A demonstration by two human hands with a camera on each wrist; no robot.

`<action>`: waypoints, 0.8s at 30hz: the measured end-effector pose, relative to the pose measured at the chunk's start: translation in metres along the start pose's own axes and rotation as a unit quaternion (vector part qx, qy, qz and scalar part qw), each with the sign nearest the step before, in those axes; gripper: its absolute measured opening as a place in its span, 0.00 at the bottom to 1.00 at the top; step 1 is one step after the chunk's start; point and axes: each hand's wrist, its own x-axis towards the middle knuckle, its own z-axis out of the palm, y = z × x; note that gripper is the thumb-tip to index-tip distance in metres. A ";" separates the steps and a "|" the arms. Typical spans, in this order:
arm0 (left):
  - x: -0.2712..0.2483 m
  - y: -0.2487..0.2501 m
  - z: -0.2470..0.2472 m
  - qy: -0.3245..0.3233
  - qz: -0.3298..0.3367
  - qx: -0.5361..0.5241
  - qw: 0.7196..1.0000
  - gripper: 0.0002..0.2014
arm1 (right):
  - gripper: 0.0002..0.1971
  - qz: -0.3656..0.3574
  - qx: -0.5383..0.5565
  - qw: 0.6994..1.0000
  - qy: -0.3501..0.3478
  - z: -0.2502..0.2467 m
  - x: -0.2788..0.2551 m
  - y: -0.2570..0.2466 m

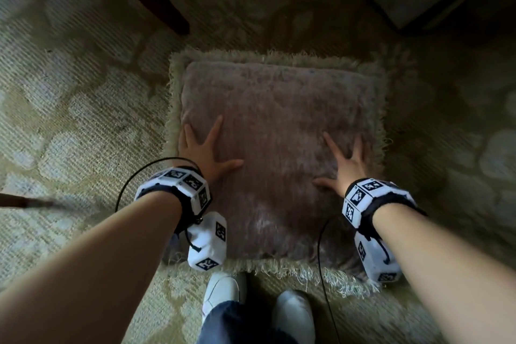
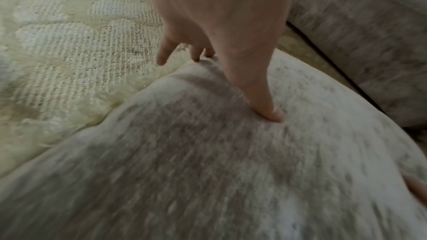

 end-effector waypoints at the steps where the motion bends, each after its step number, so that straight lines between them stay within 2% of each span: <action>1: 0.000 0.000 0.002 0.003 -0.002 -0.009 1.000 0.51 | 0.53 0.003 0.014 1.000 0.004 0.001 0.000 0.001; 3: 0.000 -0.001 -0.001 0.004 -0.001 -0.023 1.000 0.53 | 0.57 0.010 0.054 0.998 0.011 -0.001 -0.001 0.005; 6: 0.001 -0.010 -0.007 0.019 -0.024 -0.048 0.998 0.58 | 0.61 0.064 0.106 0.992 0.015 -0.004 -0.003 0.021; 8: 0.006 -0.021 -0.009 0.029 -0.022 -0.046 0.998 0.63 | 0.64 0.086 0.117 0.989 -0.007 -0.005 0.001 0.031; 10: 0.013 -0.031 -0.007 0.001 -0.004 -0.035 0.999 0.64 | 0.66 0.070 0.121 0.989 -0.042 -0.007 0.009 0.037; 13: 0.018 -0.037 -0.010 -0.046 -0.006 -0.048 0.998 0.60 | 0.68 0.037 0.110 0.991 -0.071 -0.009 0.020 0.038; 17: 0.023 -0.044 -0.007 -0.031 -0.018 -0.115 0.993 0.56 | 0.72 0.022 0.146 0.987 -0.064 -0.005 0.031 0.038; 20: 0.018 -0.043 0.001 -0.003 0.010 -0.145 0.989 0.56 | 0.76 0.019 0.193 0.981 -0.030 -0.004 0.032 0.037; 24: 0.005 -0.032 -0.003 0.064 0.032 -0.147 0.987 0.53 | 0.71 -0.012 0.238 0.971 0.025 -0.014 0.021 0.028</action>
